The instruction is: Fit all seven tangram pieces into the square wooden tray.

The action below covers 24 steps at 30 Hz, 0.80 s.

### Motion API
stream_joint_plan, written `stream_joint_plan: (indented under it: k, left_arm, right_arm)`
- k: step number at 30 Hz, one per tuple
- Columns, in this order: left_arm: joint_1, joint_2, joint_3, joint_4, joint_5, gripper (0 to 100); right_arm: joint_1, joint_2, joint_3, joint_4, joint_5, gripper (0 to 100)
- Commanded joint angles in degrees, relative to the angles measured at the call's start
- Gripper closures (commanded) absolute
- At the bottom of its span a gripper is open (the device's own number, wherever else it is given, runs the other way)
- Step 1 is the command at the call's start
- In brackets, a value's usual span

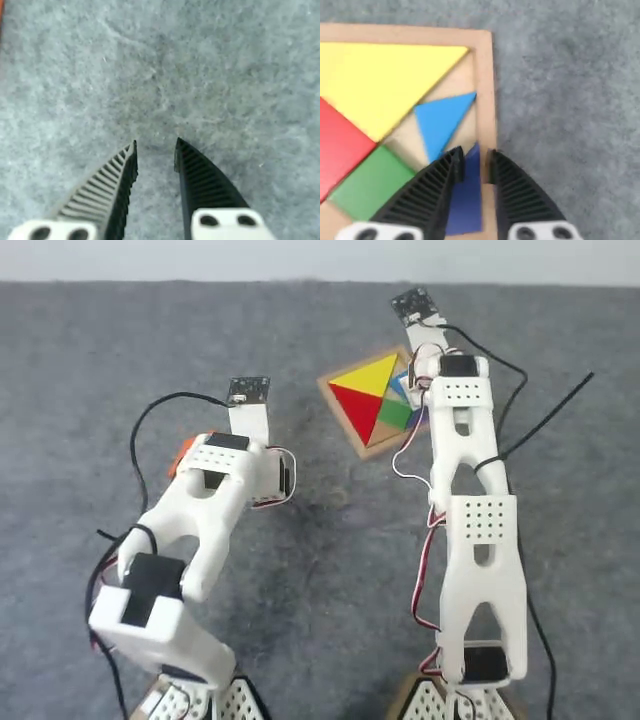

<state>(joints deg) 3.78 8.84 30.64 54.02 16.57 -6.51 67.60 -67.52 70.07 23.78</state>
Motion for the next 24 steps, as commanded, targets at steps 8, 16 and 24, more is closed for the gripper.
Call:
stream_joint_plan:
  k: [8,16,24]
  left_arm:
    - [-0.5,-3.7,-1.8,1.3,-0.5,88]
    - [-1.1,-3.7,-3.0,2.5,-0.5,88]
    - [-1.1,-3.7,-3.0,2.5,-0.5,88]
  right_arm:
    - [-4.2,-0.2,-3.8,21.6,13.7,95.6]
    - [-7.9,-0.1,-3.8,32.5,21.2,99.1]
    - [-6.0,-4.3,-13.5,32.5,20.9,99.1]
